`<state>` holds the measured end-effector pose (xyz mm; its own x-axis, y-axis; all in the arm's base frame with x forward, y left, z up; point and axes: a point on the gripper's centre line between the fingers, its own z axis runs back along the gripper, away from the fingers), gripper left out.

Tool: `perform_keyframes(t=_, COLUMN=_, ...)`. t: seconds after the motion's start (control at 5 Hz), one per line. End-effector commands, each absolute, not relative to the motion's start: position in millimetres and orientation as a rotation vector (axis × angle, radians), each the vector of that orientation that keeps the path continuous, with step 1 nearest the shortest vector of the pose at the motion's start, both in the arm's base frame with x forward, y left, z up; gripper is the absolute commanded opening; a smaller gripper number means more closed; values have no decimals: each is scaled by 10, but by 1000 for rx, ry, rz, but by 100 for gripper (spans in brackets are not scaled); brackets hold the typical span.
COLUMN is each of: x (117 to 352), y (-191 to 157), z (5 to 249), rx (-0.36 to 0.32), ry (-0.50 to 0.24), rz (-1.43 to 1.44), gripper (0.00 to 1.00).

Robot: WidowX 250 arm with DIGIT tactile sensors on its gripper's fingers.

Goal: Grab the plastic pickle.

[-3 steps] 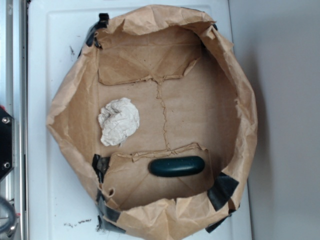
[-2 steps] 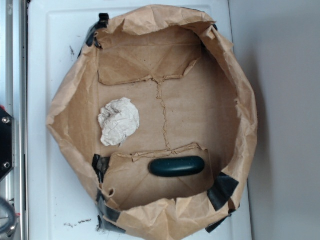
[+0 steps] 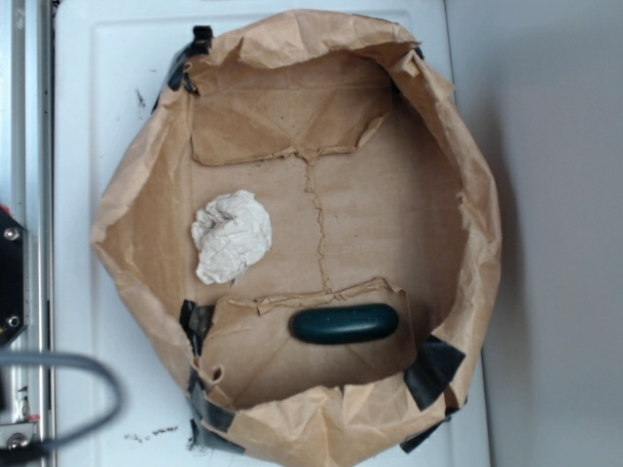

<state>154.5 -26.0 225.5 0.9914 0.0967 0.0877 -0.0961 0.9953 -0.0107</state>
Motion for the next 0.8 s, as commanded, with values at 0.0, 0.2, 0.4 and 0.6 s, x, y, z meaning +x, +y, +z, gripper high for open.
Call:
perform_keyframes(t=0.0, x=2353, y=-367, z=2248, rx=-95, ry=-193, rz=-44, gripper=100)
perform_keyframes(t=0.2, x=2353, y=-367, z=2248, rx=-95, ry=-193, rz=-44, gripper=100)
perform_keyframes(t=0.4, x=2353, y=-367, z=2248, rx=-95, ry=-193, rz=-44, gripper=100)
perform_keyframes(t=0.6, x=2665, y=-175, z=1907, rx=-75, ry=-204, rz=-55, gripper=100)
